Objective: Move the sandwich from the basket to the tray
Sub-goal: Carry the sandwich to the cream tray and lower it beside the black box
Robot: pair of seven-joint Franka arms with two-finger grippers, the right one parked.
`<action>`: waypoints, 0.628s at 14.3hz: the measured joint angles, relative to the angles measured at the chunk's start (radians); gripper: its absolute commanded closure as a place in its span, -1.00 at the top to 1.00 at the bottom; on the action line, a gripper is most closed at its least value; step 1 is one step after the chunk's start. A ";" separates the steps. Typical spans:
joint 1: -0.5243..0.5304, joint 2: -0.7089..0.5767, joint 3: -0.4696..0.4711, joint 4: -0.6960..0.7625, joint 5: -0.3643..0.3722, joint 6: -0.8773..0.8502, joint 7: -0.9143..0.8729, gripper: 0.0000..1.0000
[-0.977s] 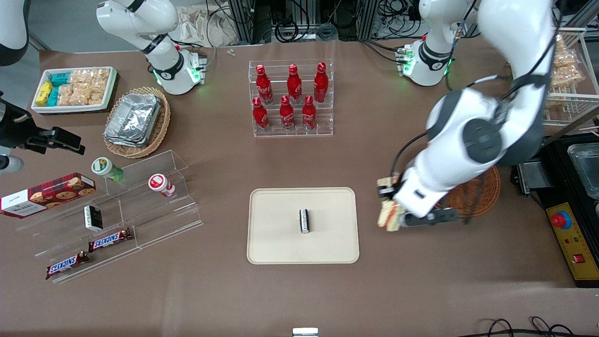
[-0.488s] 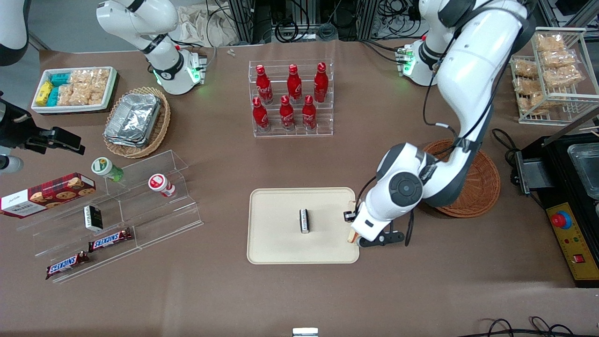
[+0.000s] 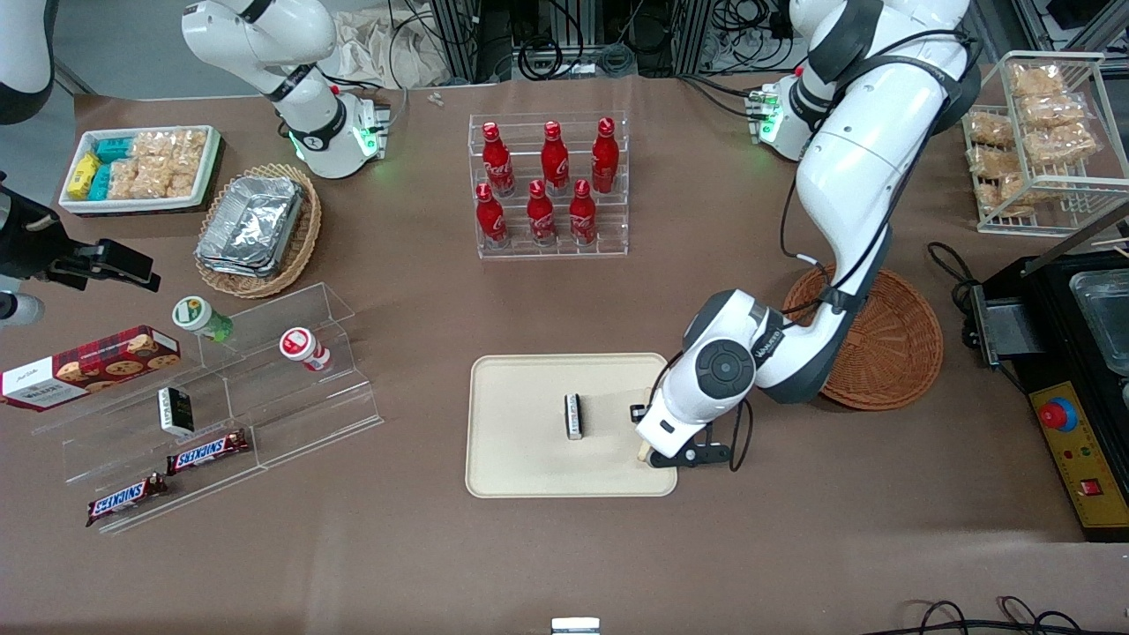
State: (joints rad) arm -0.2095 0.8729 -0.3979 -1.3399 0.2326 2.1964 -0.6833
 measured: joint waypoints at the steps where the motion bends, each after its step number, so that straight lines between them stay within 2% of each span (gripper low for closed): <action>1: -0.004 0.001 0.000 0.000 0.000 -0.001 -0.003 -0.51; 2: -0.007 0.005 0.001 0.000 0.000 -0.001 -0.013 -0.08; 5: -0.030 0.027 0.013 0.000 0.063 -0.001 -0.083 0.33; 6: -0.039 0.032 0.016 0.002 0.087 0.000 -0.109 0.59; 7: -0.047 0.035 0.019 0.003 0.101 0.000 -0.134 1.00; 9: -0.056 0.039 0.023 0.006 0.106 0.000 -0.153 1.00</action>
State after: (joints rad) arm -0.2651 0.9119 -0.3753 -1.3335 0.3391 2.1960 -0.8368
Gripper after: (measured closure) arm 0.278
